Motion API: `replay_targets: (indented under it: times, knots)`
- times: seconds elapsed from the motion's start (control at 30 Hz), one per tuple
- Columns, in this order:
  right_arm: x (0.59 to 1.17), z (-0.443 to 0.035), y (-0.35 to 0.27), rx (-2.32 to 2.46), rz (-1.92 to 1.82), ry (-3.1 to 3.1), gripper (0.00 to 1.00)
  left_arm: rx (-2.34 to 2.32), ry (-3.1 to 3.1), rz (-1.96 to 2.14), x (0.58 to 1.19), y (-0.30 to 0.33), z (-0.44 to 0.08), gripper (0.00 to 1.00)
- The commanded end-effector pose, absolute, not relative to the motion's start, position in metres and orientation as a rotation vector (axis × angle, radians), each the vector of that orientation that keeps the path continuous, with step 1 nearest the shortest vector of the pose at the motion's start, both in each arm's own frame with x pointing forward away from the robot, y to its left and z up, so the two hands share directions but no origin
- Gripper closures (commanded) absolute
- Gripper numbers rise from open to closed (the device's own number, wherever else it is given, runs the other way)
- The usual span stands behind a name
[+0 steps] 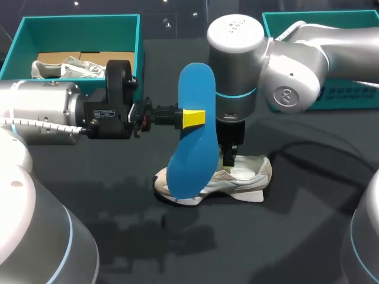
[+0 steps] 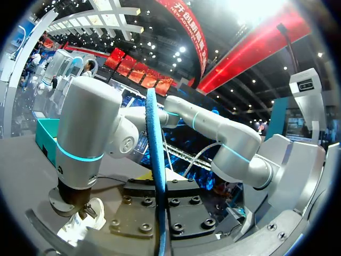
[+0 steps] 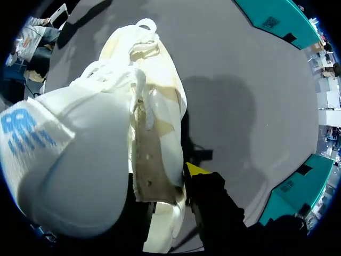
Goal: Take the shoe out of the shoebox, open the shoe tongue, remove and reinsert the insole, then place the shoe into the shoebox
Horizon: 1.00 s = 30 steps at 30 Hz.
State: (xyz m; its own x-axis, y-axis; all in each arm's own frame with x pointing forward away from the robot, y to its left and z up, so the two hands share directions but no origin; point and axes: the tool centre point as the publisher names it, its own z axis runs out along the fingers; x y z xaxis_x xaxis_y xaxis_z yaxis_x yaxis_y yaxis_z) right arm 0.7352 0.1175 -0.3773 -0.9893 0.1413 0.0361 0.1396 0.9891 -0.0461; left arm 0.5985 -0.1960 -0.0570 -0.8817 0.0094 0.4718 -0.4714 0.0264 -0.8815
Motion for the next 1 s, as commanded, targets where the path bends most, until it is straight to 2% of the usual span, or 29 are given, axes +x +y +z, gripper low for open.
replay_targets:
  times: [0.03, 0.4, 0.6, 1.0]
  knots:
    - [0.733, -0.377, 0.119, -0.225, 0.081, -3.095, 1.00, 0.474, -1.963, 1.921, 0.597, -0.197, -0.058, 1.00]
    - [0.724, -0.352, 0.112, -0.368, 0.118, -3.053, 1.00, 0.474, -1.963, 1.921, 0.597, -0.197, -0.058, 1.00]
    - [0.716, -0.327, 0.109, -0.705, 0.109, -2.923, 1.00, 0.474, -1.963, 1.921, 0.597, -0.197, -0.058, 1.00]
    - [0.716, -0.327, 0.109, -0.705, 0.109, -2.923, 1.00, 0.474, -1.963, 1.921, 0.597, -0.197, -0.058, 1.00]
